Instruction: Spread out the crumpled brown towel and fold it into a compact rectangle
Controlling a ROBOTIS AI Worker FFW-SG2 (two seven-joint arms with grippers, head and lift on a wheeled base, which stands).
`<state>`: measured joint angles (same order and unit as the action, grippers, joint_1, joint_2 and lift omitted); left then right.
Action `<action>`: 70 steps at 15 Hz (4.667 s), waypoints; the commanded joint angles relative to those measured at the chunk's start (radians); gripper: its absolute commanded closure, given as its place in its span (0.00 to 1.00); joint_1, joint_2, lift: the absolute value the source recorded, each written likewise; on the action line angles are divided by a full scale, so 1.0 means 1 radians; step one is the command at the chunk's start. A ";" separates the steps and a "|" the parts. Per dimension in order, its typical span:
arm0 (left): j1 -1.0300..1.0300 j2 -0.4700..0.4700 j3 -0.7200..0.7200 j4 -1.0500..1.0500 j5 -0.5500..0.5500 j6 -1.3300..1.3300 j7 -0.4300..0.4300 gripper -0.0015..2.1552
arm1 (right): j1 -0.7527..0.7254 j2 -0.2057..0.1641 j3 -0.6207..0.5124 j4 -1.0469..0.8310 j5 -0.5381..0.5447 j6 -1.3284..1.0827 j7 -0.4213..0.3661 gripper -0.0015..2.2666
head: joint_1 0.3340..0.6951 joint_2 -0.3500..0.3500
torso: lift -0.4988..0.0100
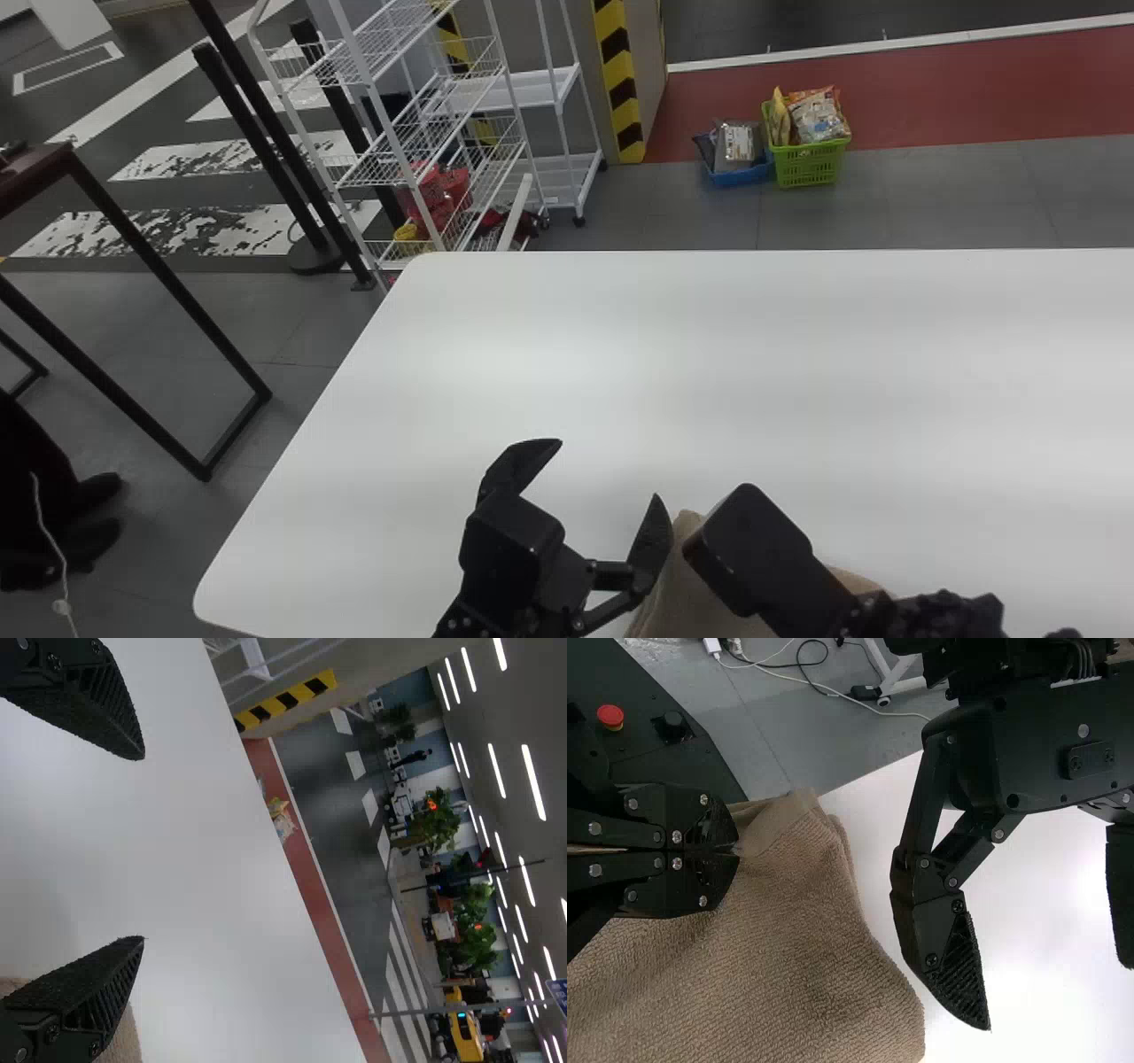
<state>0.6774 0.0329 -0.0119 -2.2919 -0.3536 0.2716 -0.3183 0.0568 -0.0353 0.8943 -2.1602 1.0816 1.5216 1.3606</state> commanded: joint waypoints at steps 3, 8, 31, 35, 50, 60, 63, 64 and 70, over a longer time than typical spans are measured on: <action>0.001 0.007 -0.036 -0.001 0.002 0.001 -0.047 0.03 | -0.002 0.005 -0.002 0.011 0.003 -0.004 0.006 0.53 | 1.00 1.00 | 0.73; -0.032 0.009 -0.074 0.051 -0.048 0.007 -0.042 0.03 | -0.002 0.009 0.005 0.016 0.009 -0.004 0.006 0.53 | 1.00 1.00 | 0.73; -0.084 0.015 -0.102 0.115 -0.131 0.099 -0.071 0.03 | 0.026 0.005 -0.014 -0.122 0.043 0.036 0.006 0.02 | 1.00 1.00 | 0.73; -0.085 0.013 -0.103 0.118 -0.133 0.105 -0.071 0.03 | 0.032 -0.011 -0.138 -0.184 0.035 0.042 0.006 0.18 | 1.00 1.00 | 0.73; -0.090 0.016 -0.103 0.121 -0.134 0.111 -0.074 0.03 | 0.017 -0.025 -0.232 -0.024 0.035 -0.019 0.006 0.67 | 1.00 0.82 | 0.73; -0.095 0.015 -0.103 0.127 -0.134 0.111 -0.079 0.03 | -0.057 -0.012 -0.334 0.141 -0.003 -0.083 0.006 0.67 | 1.00 0.76 | 0.73; -0.095 0.015 -0.109 0.127 -0.134 0.111 -0.076 0.03 | -0.097 -0.008 -0.390 0.175 -0.035 -0.096 0.006 0.67 | 1.00 0.72 | 0.73; -0.095 0.016 -0.112 0.124 -0.134 0.111 -0.074 0.03 | -0.114 -0.006 -0.408 0.184 -0.038 -0.099 0.006 0.67 | 1.00 0.71 | 0.73; -0.085 0.016 -0.105 0.109 -0.125 0.102 -0.065 0.03 | -0.120 -0.001 -0.454 0.149 -0.071 -0.099 0.006 0.67 | 1.00 0.65 | 0.73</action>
<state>0.5881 0.0491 -0.1214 -2.1749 -0.4850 0.3781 -0.3851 -0.0799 -0.0365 0.4448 -1.9794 1.0141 1.4227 1.3606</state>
